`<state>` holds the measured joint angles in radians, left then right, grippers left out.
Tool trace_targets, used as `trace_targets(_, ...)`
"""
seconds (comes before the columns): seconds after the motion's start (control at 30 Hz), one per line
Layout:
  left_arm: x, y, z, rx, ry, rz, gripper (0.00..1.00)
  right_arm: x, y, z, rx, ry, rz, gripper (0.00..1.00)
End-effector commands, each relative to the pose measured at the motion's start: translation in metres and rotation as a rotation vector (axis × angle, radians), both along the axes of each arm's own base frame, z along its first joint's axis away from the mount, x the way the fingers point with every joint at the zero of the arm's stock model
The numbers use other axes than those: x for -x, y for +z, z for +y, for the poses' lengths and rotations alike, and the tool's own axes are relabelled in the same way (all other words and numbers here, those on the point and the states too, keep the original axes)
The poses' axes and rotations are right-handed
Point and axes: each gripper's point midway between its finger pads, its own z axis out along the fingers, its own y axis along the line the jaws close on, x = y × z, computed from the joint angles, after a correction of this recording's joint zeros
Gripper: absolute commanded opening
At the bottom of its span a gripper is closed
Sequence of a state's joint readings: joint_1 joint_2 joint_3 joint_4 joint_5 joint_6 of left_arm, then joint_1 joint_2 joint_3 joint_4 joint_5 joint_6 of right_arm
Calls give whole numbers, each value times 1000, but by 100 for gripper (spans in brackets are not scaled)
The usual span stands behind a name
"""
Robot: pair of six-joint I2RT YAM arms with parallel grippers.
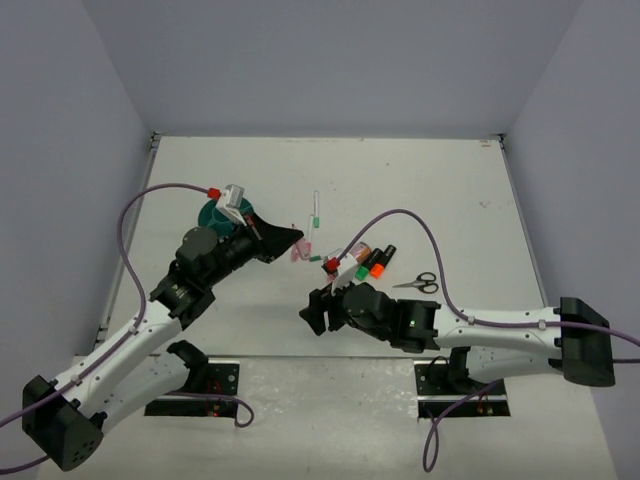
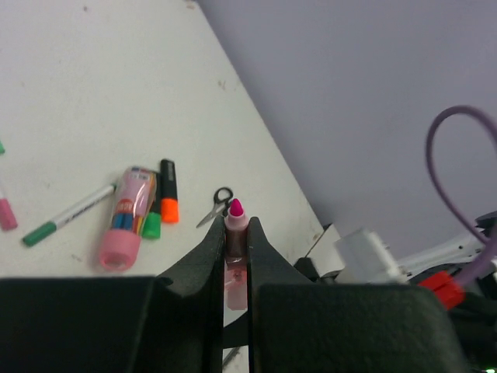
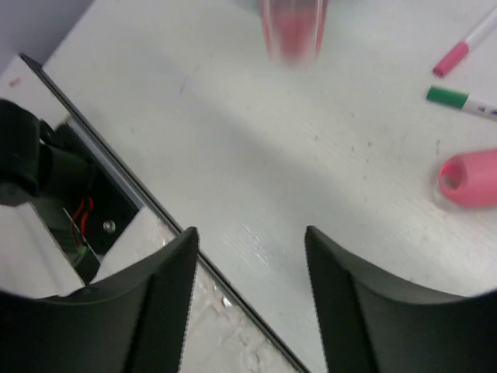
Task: Sort the stationery into containers
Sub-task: Close the pen cap on the pen.
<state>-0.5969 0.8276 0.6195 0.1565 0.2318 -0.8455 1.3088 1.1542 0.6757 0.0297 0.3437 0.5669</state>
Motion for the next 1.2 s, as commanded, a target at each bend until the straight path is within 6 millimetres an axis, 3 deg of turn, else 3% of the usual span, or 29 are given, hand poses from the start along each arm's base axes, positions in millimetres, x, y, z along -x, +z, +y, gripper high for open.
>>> trace_targets(0.0,-4,61,5,102,34,-168,0,7,1,-9,-6,4,22,74)
trace_targets(0.1,-1,60,-1,105,-5,-174,0,8,13,-16,-42,-11,34,75)
trace_targets(0.3,12,57,-13,155,-111,-177,0,19,67,-26,-272,34,157,79)
trace_targets(0.37,18,57,-18,186,-155,-193,0,4,85,-35,-370,20,234,78)
trace_targets(0.57,37,47,-27,240,-267,-188,0,4,126,-31,-485,106,270,73)
trace_targets(0.67,44,47,-31,251,-305,-188,0,-6,137,-26,-527,94,271,66)
trace_targets(0.87,55,52,-36,271,-363,-180,0,-21,155,-16,-599,100,269,63)
trace_targets(1.17,60,27,-41,268,-382,-93,0,-37,183,-8,-629,96,234,57)
